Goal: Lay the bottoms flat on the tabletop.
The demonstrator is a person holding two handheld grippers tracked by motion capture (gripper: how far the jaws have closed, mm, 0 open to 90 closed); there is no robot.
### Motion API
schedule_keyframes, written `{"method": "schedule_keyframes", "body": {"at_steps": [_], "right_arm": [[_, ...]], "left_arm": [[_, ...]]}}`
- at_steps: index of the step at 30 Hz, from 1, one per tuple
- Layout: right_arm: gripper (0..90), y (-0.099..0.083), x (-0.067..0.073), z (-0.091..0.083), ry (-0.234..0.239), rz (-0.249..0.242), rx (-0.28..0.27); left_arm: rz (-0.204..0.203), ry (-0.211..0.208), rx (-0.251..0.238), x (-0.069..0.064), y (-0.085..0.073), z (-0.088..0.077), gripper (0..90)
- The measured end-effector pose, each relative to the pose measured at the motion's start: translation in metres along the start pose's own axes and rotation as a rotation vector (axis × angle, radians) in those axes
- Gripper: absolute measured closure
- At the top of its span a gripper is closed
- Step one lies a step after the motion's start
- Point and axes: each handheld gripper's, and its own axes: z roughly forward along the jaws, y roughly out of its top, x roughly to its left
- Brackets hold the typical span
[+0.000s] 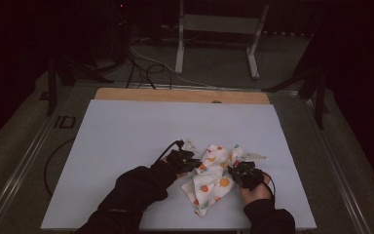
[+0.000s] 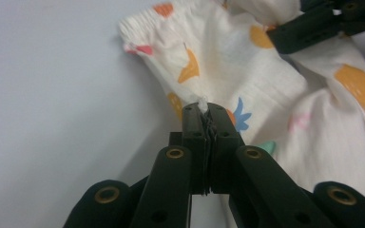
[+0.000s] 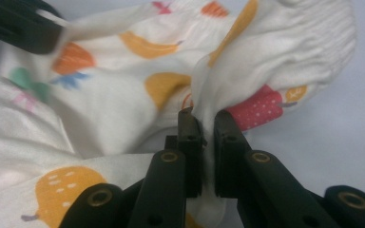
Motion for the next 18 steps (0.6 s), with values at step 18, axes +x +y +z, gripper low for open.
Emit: {"method": "schedule_keyframes", "body": {"at_steps": [18], "right_arm": [[82.1,0.051,0.013,0.002,0.193,-0.032,-0.186]], "left_arm": [[-0.042,0.196,-0.136,0.027,-0.023,-0.110,88.9]]}}
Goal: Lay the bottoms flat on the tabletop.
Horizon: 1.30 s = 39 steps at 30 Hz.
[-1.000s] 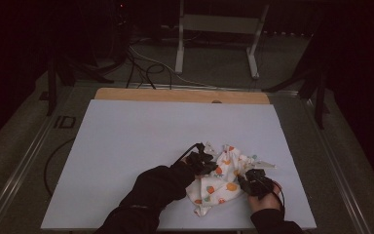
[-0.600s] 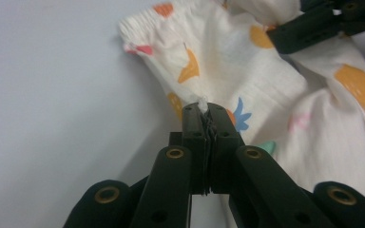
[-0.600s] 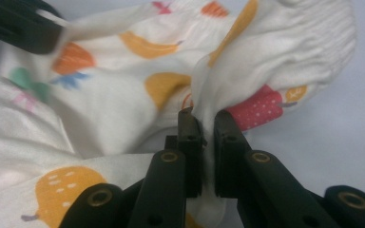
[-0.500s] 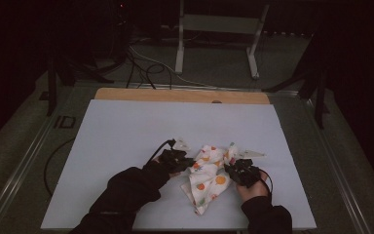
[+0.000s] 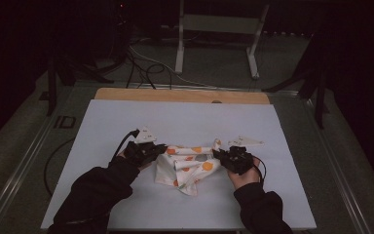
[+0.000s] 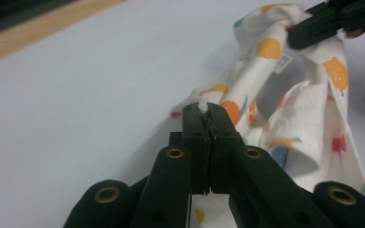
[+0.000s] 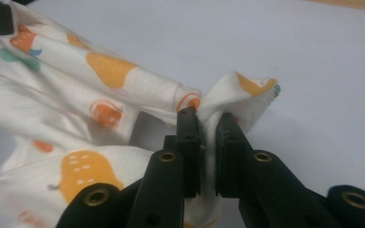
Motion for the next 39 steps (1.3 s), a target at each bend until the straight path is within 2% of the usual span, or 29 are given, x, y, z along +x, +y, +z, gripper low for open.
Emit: {"method": "schedule_keyframes", "body": {"at_steps": [2,5,7,8,9,13,17,18,19,21,22,23,25,26,27,28,29,30,31,32,33,34,36,37,38,39], "right_arm": [[80.9,0.000,0.000,-0.002,0.011,0.002,-0.008],[77.7,-0.007,0.003,-0.004,0.052,0.004,0.028],[77.4,-0.015,0.004,-0.006,0.067,-0.005,0.053],[78.0,-0.019,0.004,-0.008,0.059,-0.013,0.065],[78.9,-0.024,0.004,-0.009,0.060,-0.023,0.089],[76.6,-0.041,0.003,-0.015,0.047,-0.033,0.167],[84.5,-0.054,-0.003,-0.030,0.026,-0.064,0.219],[84.8,-0.056,-0.004,-0.033,0.026,-0.059,0.225],[84.9,-0.059,-0.004,-0.034,0.023,-0.056,0.233],[85.0,-0.061,-0.005,-0.036,0.034,-0.052,0.244],[84.7,-0.064,-0.004,-0.038,0.040,-0.066,0.245],[84.3,-0.066,-0.003,-0.038,0.045,-0.062,0.250],[83.3,-0.066,-0.002,-0.039,0.045,-0.061,0.259],[74.7,-0.067,-0.002,-0.040,0.054,-0.055,0.278],[70.3,-0.067,-0.003,-0.040,0.046,-0.053,0.287],[70.3,-0.067,-0.003,-0.040,0.046,-0.053,0.287],[61.9,-0.063,-0.004,-0.046,0.040,-0.036,0.252],[58.5,-0.059,-0.005,-0.048,0.037,-0.028,0.226],[58.5,-0.059,-0.005,-0.048,0.037,-0.028,0.226],[54.5,-0.050,-0.007,-0.054,0.024,-0.028,0.174],[54.5,-0.050,-0.007,-0.054,0.024,-0.028,0.174],[52.3,-0.039,-0.010,-0.055,0.008,-0.017,0.145],[51.6,-0.030,-0.012,-0.053,-0.008,-0.010,0.117],[50.6,-0.026,-0.014,-0.049,-0.002,0.003,0.120],[50.6,-0.026,-0.014,-0.049,-0.002,0.003,0.120],[50.0,-0.023,-0.018,-0.035,-0.012,0.042,0.139]], "left_arm": [[-0.012,-0.004,-0.011,0.000,-0.005,-0.005,88.9],[-0.009,-0.005,0.012,-0.011,-0.021,-0.010,88.9],[-0.013,-0.021,0.026,-0.017,-0.032,-0.011,88.8],[-0.013,-0.021,0.026,-0.017,-0.032,-0.011,88.9],[-0.018,-0.034,0.045,-0.023,-0.041,-0.012,88.9],[-0.020,-0.054,0.086,-0.034,-0.059,-0.012,88.8],[-0.044,-0.103,0.131,-0.044,-0.076,-0.013,88.7],[-0.044,-0.103,0.131,-0.044,-0.076,-0.013,88.6],[-0.044,-0.126,0.160,-0.051,-0.083,-0.012,88.6],[-0.038,-0.136,0.169,-0.055,-0.086,-0.012,88.5],[-0.038,-0.160,0.196,-0.060,-0.090,-0.010,88.5],[-0.036,-0.166,0.203,-0.062,-0.092,-0.010,88.5],[-0.040,-0.177,0.208,-0.063,-0.093,-0.010,88.3],[-0.053,-0.195,0.195,-0.061,-0.092,-0.012,86.8],[-0.053,-0.195,0.195,-0.061,-0.092,-0.012,82.6],[-0.062,-0.195,0.182,-0.060,-0.089,-0.015,82.6],[-0.076,-0.188,0.139,-0.055,-0.080,-0.022,66.5],[-0.082,-0.173,0.116,-0.052,-0.075,-0.024,61.0],[-0.082,-0.173,0.116,-0.052,-0.075,-0.024,58.4],[-0.090,-0.154,0.089,-0.046,-0.063,-0.027,57.1],[-0.090,-0.154,0.089,-0.046,-0.063,-0.027,54.6],[-0.103,-0.136,0.077,-0.039,-0.052,-0.025,53.3],[-0.129,-0.138,0.080,-0.031,-0.044,-0.017,52.9],[-0.148,-0.139,0.084,-0.028,-0.042,-0.011,52.8],[-0.148,-0.139,0.084,-0.028,-0.042,-0.011,52.8],[-0.167,-0.131,0.105,-0.023,-0.040,0.003,52.8]]}}
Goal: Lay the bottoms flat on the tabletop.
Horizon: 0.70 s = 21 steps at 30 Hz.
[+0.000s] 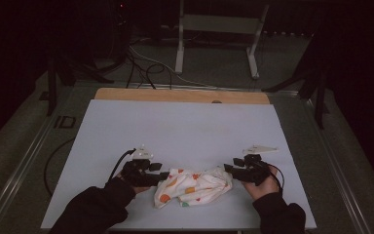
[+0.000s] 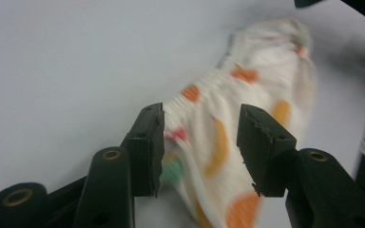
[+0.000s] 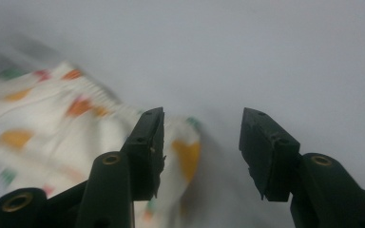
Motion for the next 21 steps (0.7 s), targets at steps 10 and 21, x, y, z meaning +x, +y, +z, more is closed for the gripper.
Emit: {"method": "schedule_keyframes", "body": {"at_steps": [10,21], "right_arm": [[62.8,-0.011,0.008,0.045,0.017,-0.022,0.191],[88.1,-0.013,0.020,0.037,-0.020,-0.114,0.173]], "left_arm": [[0.001,0.034,0.125,0.003,-0.008,0.043,53.5],[0.071,0.062,0.106,-0.003,-0.017,0.048,89.3]]}}
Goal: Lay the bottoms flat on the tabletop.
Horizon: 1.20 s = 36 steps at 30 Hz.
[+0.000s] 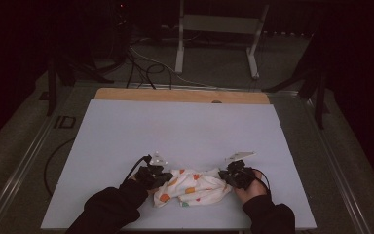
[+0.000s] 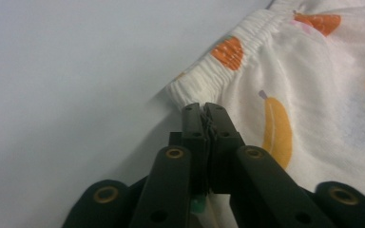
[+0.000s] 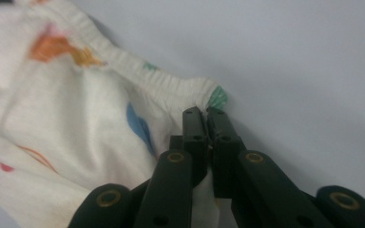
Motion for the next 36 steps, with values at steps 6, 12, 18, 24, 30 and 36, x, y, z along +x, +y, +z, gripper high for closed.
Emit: {"method": "schedule_keyframes", "body": {"at_steps": [6,12,18,24,30,36], "right_arm": [[88.2,0.005,-0.001,-0.006,-0.003,0.003,-0.049],[88.3,0.009,-0.001,-0.011,-0.010,-0.010,-0.093],[88.2,0.020,-0.009,-0.011,0.002,-0.002,-0.158],[88.2,0.049,-0.026,-0.001,-0.044,0.000,-0.202],[88.2,0.077,-0.040,0.010,-0.054,0.045,-0.234],[88.1,0.098,-0.053,0.021,-0.082,0.070,-0.253]], "left_arm": [[-0.036,0.007,-0.059,0.007,0.003,-0.013,90.0],[-0.008,0.041,-0.092,0.007,0.009,-0.025,90.0],[-0.009,0.074,-0.139,0.021,0.022,-0.034,90.0],[0.015,0.121,-0.160,0.041,0.048,-0.036,90.0],[0.002,0.180,-0.170,0.063,0.067,-0.029,90.0],[-0.002,0.224,-0.202,0.077,0.082,-0.025,90.0]]}}
